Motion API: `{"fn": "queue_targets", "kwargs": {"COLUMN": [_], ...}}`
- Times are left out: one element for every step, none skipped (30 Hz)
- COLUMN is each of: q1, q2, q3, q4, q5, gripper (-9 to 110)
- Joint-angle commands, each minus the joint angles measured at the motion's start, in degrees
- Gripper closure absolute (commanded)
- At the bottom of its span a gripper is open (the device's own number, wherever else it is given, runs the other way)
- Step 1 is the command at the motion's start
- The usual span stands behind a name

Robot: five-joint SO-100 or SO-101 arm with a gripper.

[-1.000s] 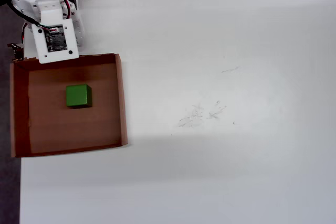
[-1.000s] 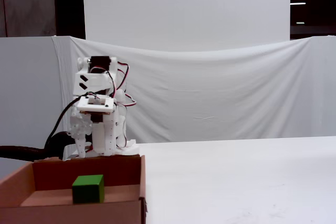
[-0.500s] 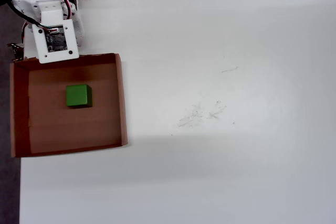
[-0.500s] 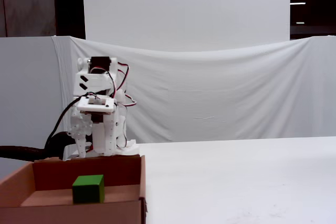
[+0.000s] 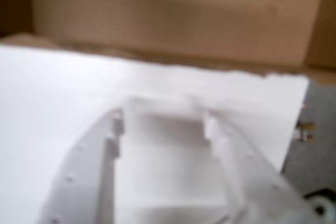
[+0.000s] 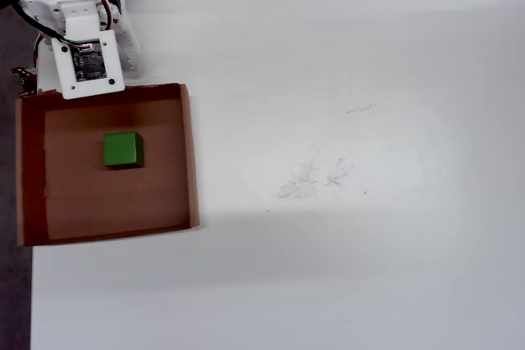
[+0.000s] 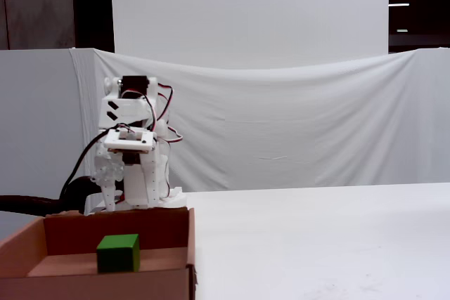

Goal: Grasp a green cube and put it in a box.

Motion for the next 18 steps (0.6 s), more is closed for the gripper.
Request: {"fn": "queue_targets", "kwargs": {"q1": [-0.18, -0.18, -0.18, -0.18, -0.18, -0.18, -0.18, -0.18, -0.18, -0.18, -0.18, -0.18, -0.18, -0.18, -0.18, -0.18, -0.18, -0.18], "q2": [0.35, 0.35, 0.35, 0.35, 0.35, 0.35, 0.35, 0.35, 0.35, 0.35, 0.35, 0.35, 0.35, 0.35, 0.35, 0.35, 0.35, 0.35], "q3": [-0.26, -0.26, -0.26, -0.26, -0.26, -0.26, -0.26, -0.26, -0.26, -0.26, -0.26, -0.26, -0.26, -0.26, -0.26, -0.26, -0.26, -0.26], "q4": [0.70, 0.70, 0.70, 0.70, 0.70, 0.70, 0.70, 0.70, 0.70, 0.62, 0.62, 0.62, 0.62, 0.62, 0.62, 0.62, 0.62, 0.62], "q5": [-0.09, 0.00, 0.00, 0.00, 0.09, 0.09, 0.18, 0.18, 0.18, 0.18, 0.26, 0.26, 0.26, 0.35, 0.35, 0.35, 0.35, 0.44], "gripper": [80, 80, 80, 80, 80, 80, 80, 80, 80, 80, 80, 80, 80, 80, 80, 80, 80, 80]}}
